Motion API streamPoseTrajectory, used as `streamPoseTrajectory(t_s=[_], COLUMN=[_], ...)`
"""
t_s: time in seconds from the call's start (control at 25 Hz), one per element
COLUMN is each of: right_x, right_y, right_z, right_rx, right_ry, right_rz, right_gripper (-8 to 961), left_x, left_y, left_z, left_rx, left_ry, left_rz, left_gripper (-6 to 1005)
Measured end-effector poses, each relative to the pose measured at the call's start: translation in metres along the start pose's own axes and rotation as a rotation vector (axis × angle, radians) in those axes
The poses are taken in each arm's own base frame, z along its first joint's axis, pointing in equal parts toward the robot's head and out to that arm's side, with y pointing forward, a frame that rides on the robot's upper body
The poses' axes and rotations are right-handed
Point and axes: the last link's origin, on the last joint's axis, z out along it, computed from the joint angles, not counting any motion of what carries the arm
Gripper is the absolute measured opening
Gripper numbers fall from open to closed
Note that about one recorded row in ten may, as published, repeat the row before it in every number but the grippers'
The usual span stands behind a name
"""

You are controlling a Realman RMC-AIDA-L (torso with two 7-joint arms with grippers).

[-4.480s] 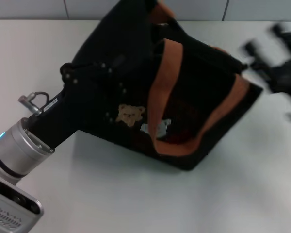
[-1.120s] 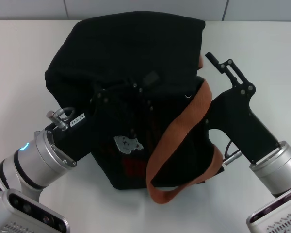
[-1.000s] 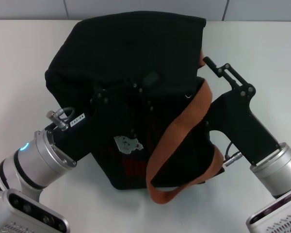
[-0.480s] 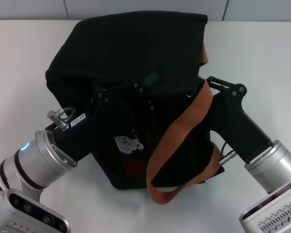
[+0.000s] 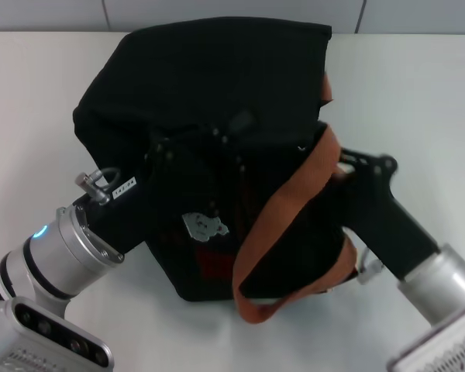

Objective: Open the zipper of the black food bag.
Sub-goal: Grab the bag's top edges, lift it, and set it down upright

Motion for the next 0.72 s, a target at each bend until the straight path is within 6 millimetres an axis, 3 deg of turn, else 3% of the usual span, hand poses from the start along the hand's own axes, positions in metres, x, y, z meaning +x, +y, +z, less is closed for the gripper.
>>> streamPoseTrajectory(t_s=[0.32, 0.72], right_x=[0.021, 0.021], right_y=[0.016, 0.012], right_z=[-0.066, -0.079], right_rx=[-0.007, 0.034], right_ry=[0.219, 0.234], right_rz=[-0.025, -0.017], right_gripper=[6, 14], left_x=[-0.005, -0.008], left_y=[-0.004, -0.002], left_z=[0.002, 0.006], left_rx=[0.027, 0.036], left_ry=[-0.027, -0.059], left_rz=[-0.032, -0.047], left_gripper=[113, 118])
